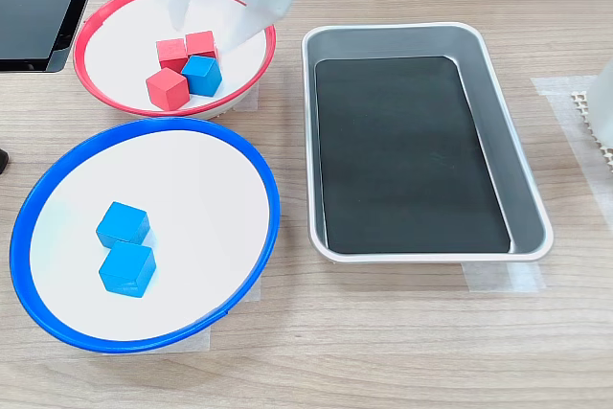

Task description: Relocate any blue block in the red dish to the blue dish, correcting any misplacements.

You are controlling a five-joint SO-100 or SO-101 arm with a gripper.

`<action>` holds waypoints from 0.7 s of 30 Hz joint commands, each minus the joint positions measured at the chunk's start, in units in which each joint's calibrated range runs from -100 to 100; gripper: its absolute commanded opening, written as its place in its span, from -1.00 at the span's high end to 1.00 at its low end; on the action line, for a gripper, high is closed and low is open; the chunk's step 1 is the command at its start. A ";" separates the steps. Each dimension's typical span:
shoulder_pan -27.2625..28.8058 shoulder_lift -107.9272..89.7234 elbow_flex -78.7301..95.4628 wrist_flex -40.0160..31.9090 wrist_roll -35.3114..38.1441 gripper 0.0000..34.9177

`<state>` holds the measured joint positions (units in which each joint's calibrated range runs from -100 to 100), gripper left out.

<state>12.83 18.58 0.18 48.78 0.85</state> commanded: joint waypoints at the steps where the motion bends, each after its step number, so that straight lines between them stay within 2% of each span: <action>1: -0.46 -0.03 -2.41 0.96 -0.34 0.22; 21: -1.40 4.74 -5.60 2.36 -1.86 0.18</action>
<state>11.59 23.27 -2.54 50.90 -0.85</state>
